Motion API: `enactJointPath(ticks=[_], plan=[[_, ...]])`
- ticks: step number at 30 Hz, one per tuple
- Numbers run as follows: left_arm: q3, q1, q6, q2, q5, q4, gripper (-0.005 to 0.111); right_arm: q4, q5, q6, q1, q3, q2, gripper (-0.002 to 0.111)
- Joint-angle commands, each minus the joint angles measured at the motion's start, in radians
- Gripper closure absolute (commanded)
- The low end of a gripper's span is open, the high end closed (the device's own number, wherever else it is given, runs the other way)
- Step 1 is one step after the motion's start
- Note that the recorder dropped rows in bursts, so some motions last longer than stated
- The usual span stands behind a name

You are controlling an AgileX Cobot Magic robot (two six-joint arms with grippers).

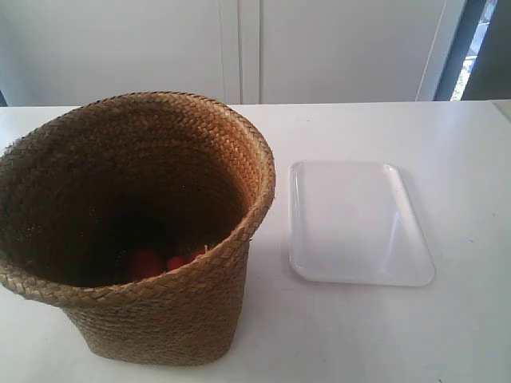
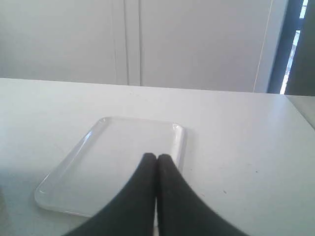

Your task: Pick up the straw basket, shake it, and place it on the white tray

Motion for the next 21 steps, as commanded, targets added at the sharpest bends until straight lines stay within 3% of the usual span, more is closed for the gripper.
enactJointPath(ticks=[1, 8, 13, 16, 21], plan=[[-0.002, 0.002, 0.003, -0.005, 0.001, -0.007, 0.106, -0.006, -0.001, 0.003, 0.003, 0.007, -0.007, 0.108], [-0.002, 0.002, 0.003, -0.005, -0.002, -0.003, 0.106, -0.009, -0.056, 0.002, 0.003, 0.007, -0.007, 0.108], [-0.002, 0.002, -0.058, -0.005, -0.09, -0.045, 0.106, -0.009, -0.089, 0.021, 0.003, 0.007, -0.007, 0.108], [-0.002, 0.002, -0.2, -0.005, -0.127, -0.147, 0.106, -0.009, -0.134, 0.099, 0.003, 0.007, -0.007, 0.108], [-0.002, 0.002, -0.225, -0.005, -0.177, -0.156, 0.106, 0.014, -0.241, 0.262, 0.003, 0.007, -0.007, 0.108]])
